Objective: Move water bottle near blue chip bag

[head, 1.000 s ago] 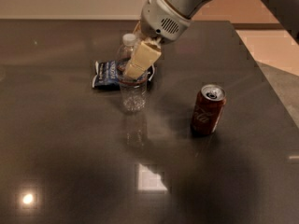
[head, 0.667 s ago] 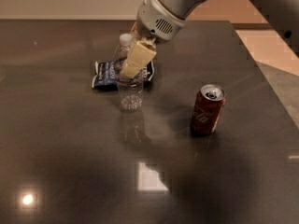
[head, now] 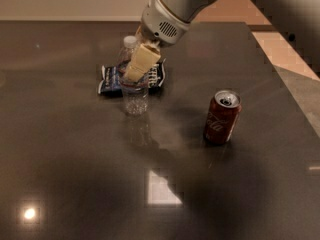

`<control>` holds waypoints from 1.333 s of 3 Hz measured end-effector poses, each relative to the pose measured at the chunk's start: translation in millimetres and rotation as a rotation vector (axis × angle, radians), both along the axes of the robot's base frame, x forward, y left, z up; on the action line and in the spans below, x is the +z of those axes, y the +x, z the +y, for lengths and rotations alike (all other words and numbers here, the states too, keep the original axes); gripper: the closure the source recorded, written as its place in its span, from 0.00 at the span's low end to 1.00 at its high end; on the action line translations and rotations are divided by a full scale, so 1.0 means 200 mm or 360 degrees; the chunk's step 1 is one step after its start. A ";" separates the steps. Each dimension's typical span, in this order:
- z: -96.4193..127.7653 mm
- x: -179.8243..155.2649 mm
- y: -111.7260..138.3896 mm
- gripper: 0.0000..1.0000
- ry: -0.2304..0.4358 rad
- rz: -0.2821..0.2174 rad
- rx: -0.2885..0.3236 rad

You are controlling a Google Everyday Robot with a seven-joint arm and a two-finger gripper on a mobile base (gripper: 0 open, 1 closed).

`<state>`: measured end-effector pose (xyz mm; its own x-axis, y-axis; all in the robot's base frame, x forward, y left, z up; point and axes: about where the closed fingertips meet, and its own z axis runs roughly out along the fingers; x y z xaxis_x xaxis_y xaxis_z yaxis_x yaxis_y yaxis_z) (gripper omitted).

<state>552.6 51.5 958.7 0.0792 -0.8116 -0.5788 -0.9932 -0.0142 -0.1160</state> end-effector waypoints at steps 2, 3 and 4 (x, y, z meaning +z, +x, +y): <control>-0.01 -0.05 0.09 0.82 0.0001 0.0005 -0.0078; -0.03 -0.07 0.12 0.58 -0.0003 0.0004 -0.0108; -0.04 -0.10 0.14 0.35 0.0000 0.0011 -0.0126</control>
Offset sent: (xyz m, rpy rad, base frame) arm 0.0315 -0.0097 -0.0164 -0.0015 0.0053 -0.0907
